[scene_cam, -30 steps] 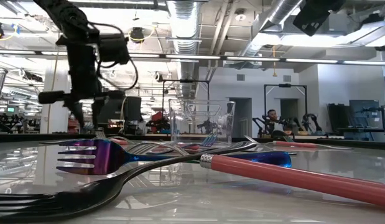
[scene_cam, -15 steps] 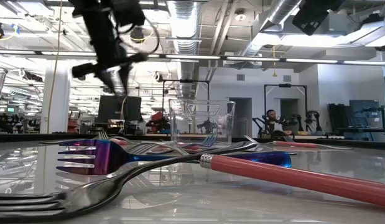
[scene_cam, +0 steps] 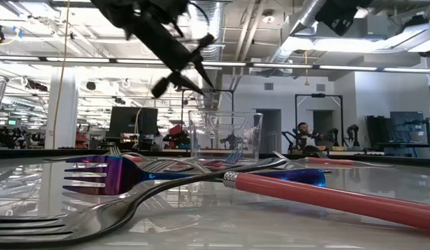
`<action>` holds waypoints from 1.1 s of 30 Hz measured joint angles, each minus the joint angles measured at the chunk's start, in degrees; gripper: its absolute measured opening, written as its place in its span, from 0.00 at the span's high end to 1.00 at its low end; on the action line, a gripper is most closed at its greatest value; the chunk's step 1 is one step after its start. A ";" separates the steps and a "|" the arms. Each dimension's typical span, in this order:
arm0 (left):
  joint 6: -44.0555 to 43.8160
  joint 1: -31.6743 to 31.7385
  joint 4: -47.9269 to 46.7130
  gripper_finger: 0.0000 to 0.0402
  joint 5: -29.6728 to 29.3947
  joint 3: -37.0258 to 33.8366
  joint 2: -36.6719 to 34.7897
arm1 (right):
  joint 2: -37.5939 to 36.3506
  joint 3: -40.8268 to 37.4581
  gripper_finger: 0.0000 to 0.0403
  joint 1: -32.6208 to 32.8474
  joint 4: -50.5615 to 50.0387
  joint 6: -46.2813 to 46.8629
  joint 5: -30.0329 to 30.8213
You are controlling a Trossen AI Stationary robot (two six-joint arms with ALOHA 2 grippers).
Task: Sort silverware by color (type)
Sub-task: Put the titanium rainbow fork into the top transparent bin, then put the pink fork into the bottom left transparent bin
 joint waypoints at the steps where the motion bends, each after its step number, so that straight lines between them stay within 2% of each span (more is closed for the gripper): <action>1: 0.43 0.00 -0.12 0.78 1.06 1.43 1.78 | 0.00 0.00 0.93 -0.14 0.37 0.21 0.04; 7: 2.38 0.83 -0.40 0.77 3.00 8.48 10.58 | 0.00 0.00 0.93 -0.27 0.57 3.08 0.04; 11: 1.62 1.66 -2.80 0.75 5.07 10.80 13.46 | 0.00 0.00 0.93 -0.27 0.57 4.65 0.02; 20: 3.88 1.75 -5.83 0.72 4.55 10.90 13.28 | 0.00 0.00 0.93 -0.27 0.59 5.20 0.02; 33: 7.07 2.50 -5.99 0.51 5.68 10.90 12.52 | 0.00 0.00 0.93 -0.27 0.59 4.67 1.28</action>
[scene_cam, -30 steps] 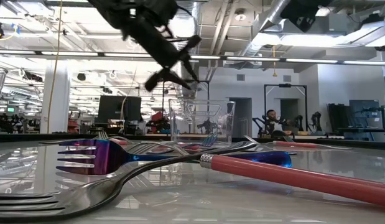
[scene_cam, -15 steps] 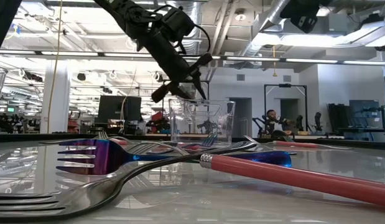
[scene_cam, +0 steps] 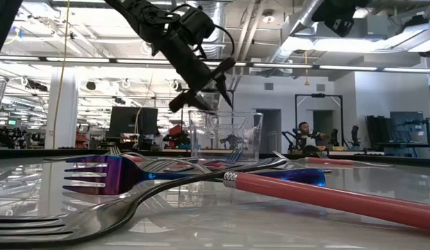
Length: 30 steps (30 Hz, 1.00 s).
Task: Sort silverware by color (type)
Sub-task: Put the pink fork into the bottom left transparent bin
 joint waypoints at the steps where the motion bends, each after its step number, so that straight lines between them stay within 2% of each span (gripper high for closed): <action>1: 0.87 0.22 -0.18 0.51 0.22 0.00 -0.29 | 0.00 0.00 0.93 -0.01 0.00 0.00 0.00; 7: 5.95 0.92 -0.36 0.50 0.14 0.00 -3.96 | 0.02 0.00 0.93 -0.01 -0.03 0.04 0.11; 11: 10.21 0.98 -6.64 0.50 -0.84 0.00 -9.29 | 1.32 0.02 0.93 0.00 0.60 0.94 2.39; 17: 18.16 -0.19 -23.03 0.50 -8.13 0.00 -19.06 | 6.96 0.02 0.93 -0.04 5.86 1.48 5.72; 23: 22.83 -3.66 -35.87 0.50 -16.87 -0.28 -26.01 | 16.55 0.02 0.93 0.00 13.75 0.86 4.27; 26: 22.96 -5.72 -37.75 0.50 -20.62 -2.48 -28.77 | 21.17 0.02 0.91 -0.04 14.69 -0.10 2.43; 30: 23.13 -7.09 -37.73 0.50 -21.43 -6.54 -31.28 | 24.13 0.02 0.86 -4.07 7.39 6.59 2.21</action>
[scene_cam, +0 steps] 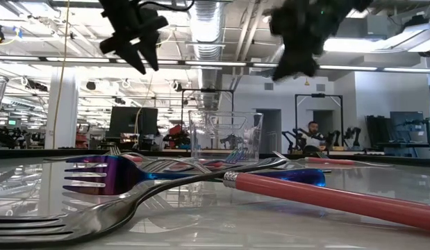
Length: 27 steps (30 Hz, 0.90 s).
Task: Sort silverware by color (type)
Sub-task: Put the pink fork into the bottom left transparent bin
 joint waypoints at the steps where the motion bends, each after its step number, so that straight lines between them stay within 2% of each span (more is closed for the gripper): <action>1: -0.02 -0.09 -0.02 0.50 0.28 -0.89 -0.35 | 0.20 0.00 0.84 -1.63 -2.62 1.76 -0.81; 5: 0.34 -0.17 0.43 0.50 2.33 -3.63 -0.62 | 0.27 0.00 0.75 -7.80 -12.12 3.64 -2.83; 9: 0.41 -0.17 0.62 0.50 3.69 -4.54 -0.45 | 0.80 0.03 0.62 -15.34 -13.55 3.71 -1.38; 16: -0.28 -0.15 4.58 0.50 5.55 -4.56 -0.42 | 11.21 0.04 0.38 -29.60 -14.90 -5.33 -1.81; 20: -3.03 -0.17 5.30 0.50 7.42 -4.56 -0.42 | 16.53 0.02 0.35 -31.96 -14.10 -8.40 -1.83; 27: -7.32 -0.17 5.17 0.50 8.33 -4.56 -0.42 | 21.90 0.02 0.34 -30.64 -8.33 -14.00 -0.16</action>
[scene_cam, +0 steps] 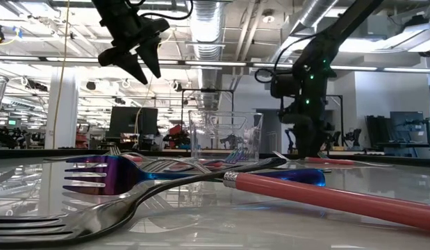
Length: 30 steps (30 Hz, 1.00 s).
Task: Sort silverware by color (type)
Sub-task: Put the pink fork into the bottom left transparent bin
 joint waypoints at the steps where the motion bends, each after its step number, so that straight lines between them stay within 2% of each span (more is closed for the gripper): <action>1: -0.45 0.00 0.00 0.50 0.03 0.00 0.00 | 0.61 0.00 0.34 0.00 0.21 -0.08 0.80; 6: -2.02 -0.51 -0.04 0.50 0.01 0.00 0.00 | 2.49 0.26 0.38 0.30 0.52 -0.95 2.89; 9: -2.14 -1.13 -0.04 0.50 -0.03 0.00 0.00 | 3.33 0.28 0.44 0.22 0.27 -1.11 2.68; 12: -2.65 -1.72 -0.09 0.50 -0.26 0.00 0.00 | 3.35 0.24 0.56 0.30 -0.13 -0.16 2.66; 17: -2.83 -2.46 -0.24 0.50 -0.50 0.00 0.00 | 3.37 0.20 0.84 0.76 -1.02 3.57 2.74; 24: -3.74 -3.58 -2.42 0.50 -0.44 0.00 0.00 | 2.38 0.07 0.85 0.43 -0.98 7.77 3.32; 30: -3.93 -4.96 -3.83 0.50 -0.30 0.02 0.00 | -5.30 -0.28 0.85 -0.70 -1.24 10.89 4.27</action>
